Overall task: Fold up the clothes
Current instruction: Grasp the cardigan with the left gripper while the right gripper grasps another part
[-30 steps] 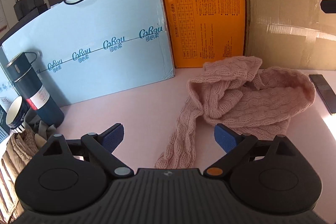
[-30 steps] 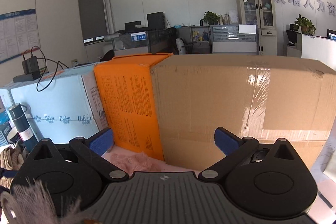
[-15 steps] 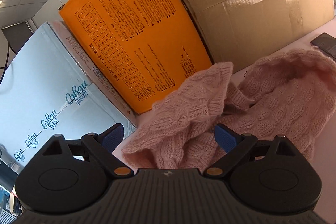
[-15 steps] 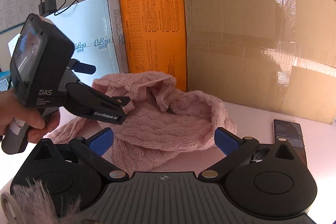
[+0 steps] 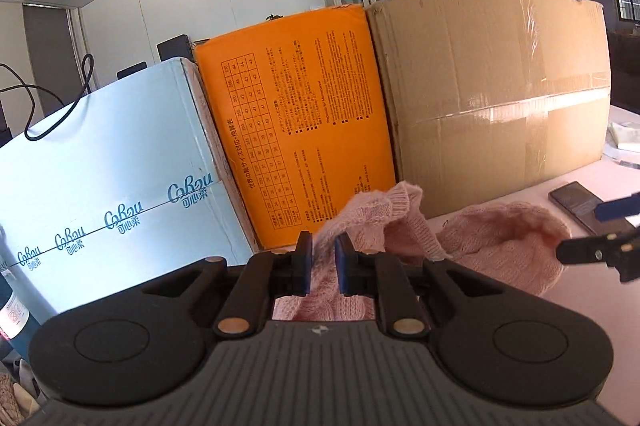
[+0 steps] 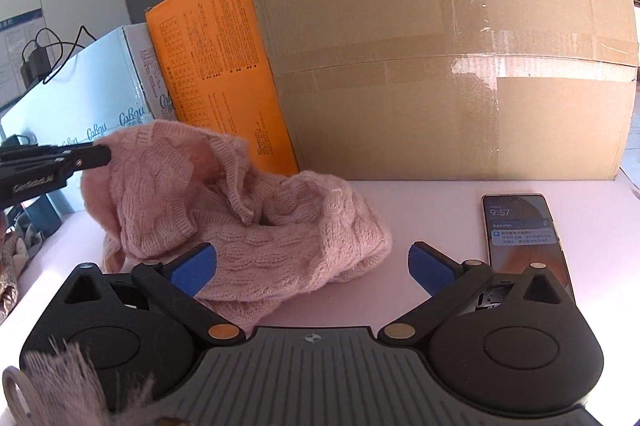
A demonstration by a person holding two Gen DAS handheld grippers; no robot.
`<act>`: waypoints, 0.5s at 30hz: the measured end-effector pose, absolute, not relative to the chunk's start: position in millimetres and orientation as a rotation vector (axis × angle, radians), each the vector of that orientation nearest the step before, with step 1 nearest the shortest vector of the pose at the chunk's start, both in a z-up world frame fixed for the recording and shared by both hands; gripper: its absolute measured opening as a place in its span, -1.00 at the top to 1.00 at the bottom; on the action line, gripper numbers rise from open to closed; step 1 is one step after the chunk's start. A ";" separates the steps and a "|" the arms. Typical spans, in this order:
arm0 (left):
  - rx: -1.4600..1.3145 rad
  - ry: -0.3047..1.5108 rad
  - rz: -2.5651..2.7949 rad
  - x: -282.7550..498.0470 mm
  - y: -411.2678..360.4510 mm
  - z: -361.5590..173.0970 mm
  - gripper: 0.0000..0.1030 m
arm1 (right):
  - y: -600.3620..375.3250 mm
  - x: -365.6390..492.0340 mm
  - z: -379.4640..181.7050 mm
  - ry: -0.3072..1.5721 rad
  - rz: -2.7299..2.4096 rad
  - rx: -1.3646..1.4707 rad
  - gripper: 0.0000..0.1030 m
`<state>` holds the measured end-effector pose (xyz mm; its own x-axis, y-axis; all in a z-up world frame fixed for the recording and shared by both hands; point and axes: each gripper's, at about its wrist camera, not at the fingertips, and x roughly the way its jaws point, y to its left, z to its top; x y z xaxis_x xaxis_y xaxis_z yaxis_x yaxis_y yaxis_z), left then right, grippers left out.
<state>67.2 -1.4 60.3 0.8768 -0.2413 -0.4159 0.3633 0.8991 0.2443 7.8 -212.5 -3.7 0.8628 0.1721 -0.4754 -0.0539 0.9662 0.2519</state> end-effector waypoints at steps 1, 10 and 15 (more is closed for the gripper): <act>0.341 0.401 -0.323 66.2 0.2 58.3 0.77 | -213.9 16.7 -3.3 0.529 0.112 0.235 -1.00; 0.405 0.471 -0.228 79.1 -19.5 31.2 -0.82 | -228.2 100.4 -15.3 0.625 0.005 0.289 -0.52; 0.447 0.475 -0.230 94.8 -30.6 32.7 -0.82 | -261.4 102.2 -28.9 0.665 0.129 0.671 0.84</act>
